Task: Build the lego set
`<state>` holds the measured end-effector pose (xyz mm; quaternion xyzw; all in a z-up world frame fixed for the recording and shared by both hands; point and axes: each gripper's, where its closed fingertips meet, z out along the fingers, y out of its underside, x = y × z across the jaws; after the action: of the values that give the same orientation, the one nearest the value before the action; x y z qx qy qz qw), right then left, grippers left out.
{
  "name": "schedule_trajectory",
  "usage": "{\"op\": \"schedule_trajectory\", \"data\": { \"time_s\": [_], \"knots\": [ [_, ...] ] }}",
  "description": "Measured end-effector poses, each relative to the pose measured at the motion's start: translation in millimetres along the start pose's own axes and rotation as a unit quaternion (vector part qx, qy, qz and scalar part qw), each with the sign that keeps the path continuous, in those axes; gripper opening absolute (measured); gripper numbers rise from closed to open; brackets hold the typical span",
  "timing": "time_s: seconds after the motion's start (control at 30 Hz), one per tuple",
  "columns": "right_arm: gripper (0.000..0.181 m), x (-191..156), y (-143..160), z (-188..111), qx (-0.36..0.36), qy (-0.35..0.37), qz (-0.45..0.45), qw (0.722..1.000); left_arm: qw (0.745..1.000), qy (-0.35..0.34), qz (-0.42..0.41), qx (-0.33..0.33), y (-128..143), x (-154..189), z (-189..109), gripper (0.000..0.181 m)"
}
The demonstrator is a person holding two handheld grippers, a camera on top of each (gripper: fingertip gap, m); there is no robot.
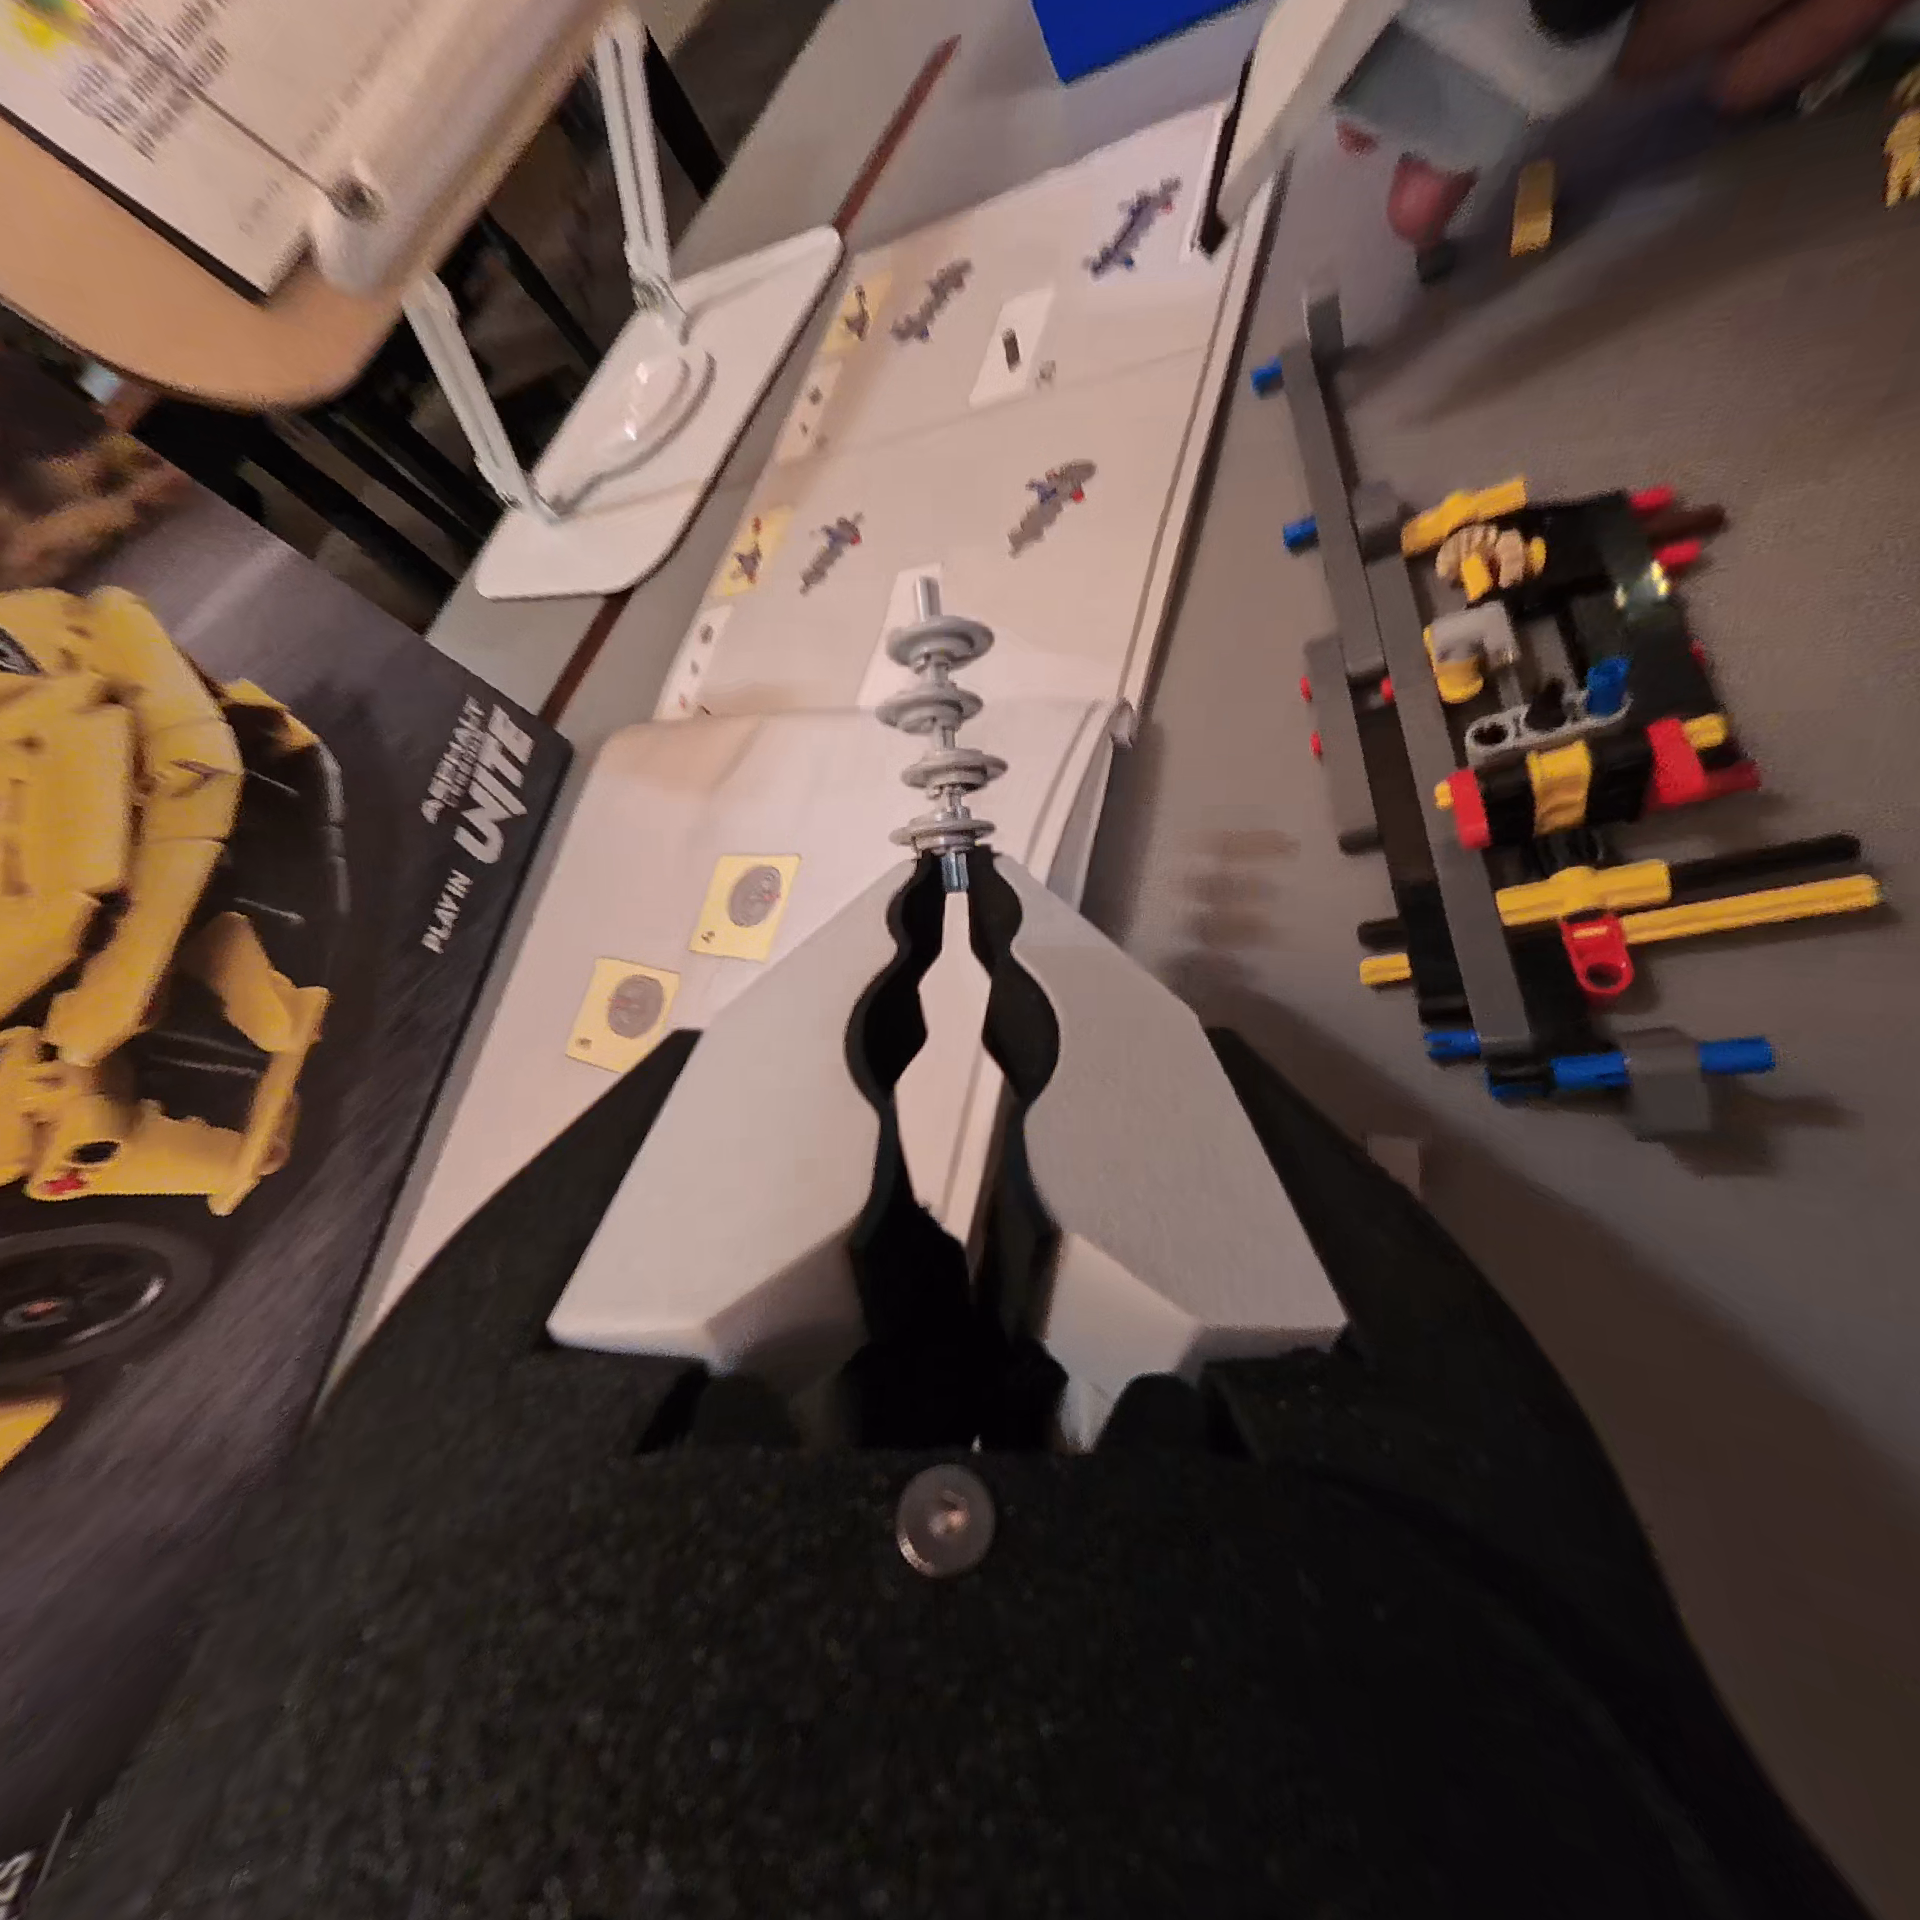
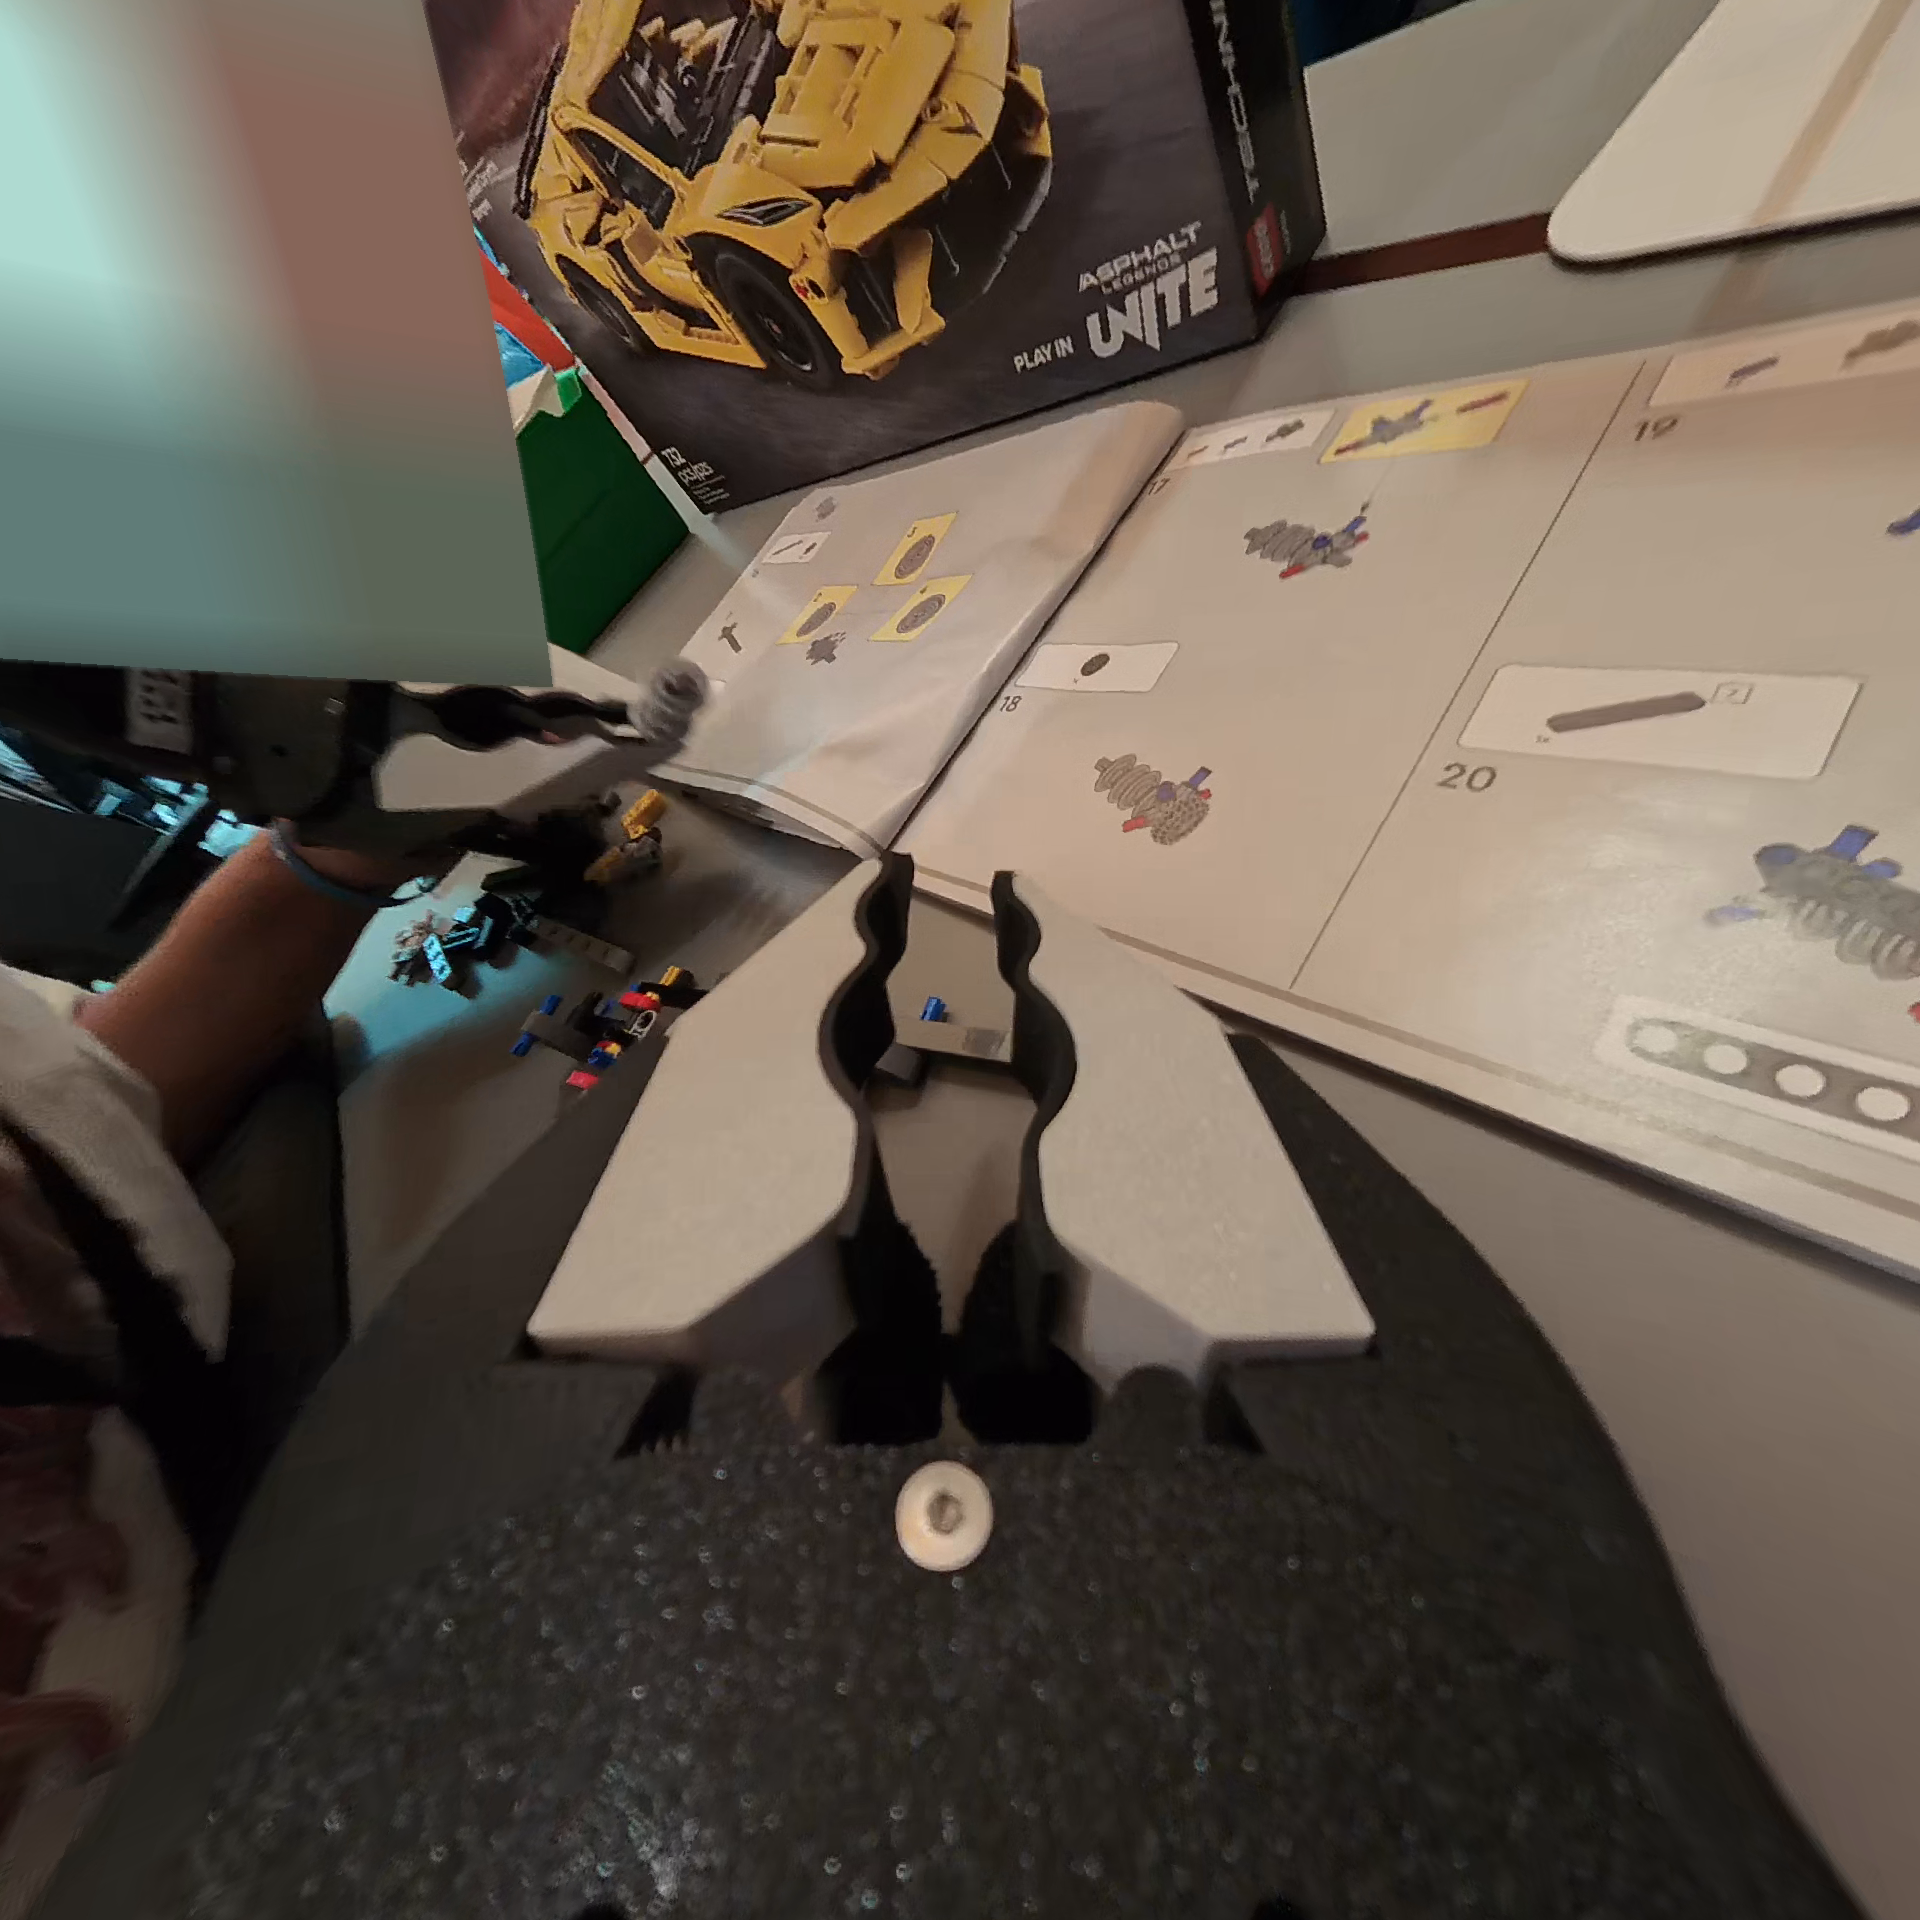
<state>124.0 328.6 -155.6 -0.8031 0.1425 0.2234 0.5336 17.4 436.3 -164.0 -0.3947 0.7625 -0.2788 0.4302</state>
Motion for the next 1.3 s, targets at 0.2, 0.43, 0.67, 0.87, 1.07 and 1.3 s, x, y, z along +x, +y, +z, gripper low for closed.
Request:
{"op": "schedule_trajectory", "data": {
  "time_s": [0.2, 0.43, 0.67, 0.87, 1.07, 1.3],
  "knots": [
    [0.015, -9, -3, -1, -0.004, 0.019, -0.057, 0.998, 0.999, -0.008, -0.028, 0.046, -26, -4, -12, 0.003],
    [0.014, -17, -9, -5, 0.001, 0.034, -0.110, 0.993, 0.997, -0.008, -0.043, 0.059, -35, -4, -13, 0.003],
    [0.019, -3, -10, -11, -0.018, 0.117, -0.150, 0.982, 0.995, -0.030, -0.019, 0.090, -51, -2, -16, 0.003],
    [0.019, -20, 7, -12, -0.063, 0.108, -0.147, 0.981, 0.993, -0.020, -0.011, 0.112, -59, 11, -10, 0.003],
    [0.030, -84, 85, -44, -0.185, 0.023, -0.191, 0.964, 0.995, 0.004, 0.043, 0.095, -58, 35, -3, 0.003],
    [0.029, -114, 134, -46, -0.239, 0.029, -0.259, 0.936, 0.985, 0.025, 0.131, 0.107, -76, 71, -2, 0.003]
  ]
}}
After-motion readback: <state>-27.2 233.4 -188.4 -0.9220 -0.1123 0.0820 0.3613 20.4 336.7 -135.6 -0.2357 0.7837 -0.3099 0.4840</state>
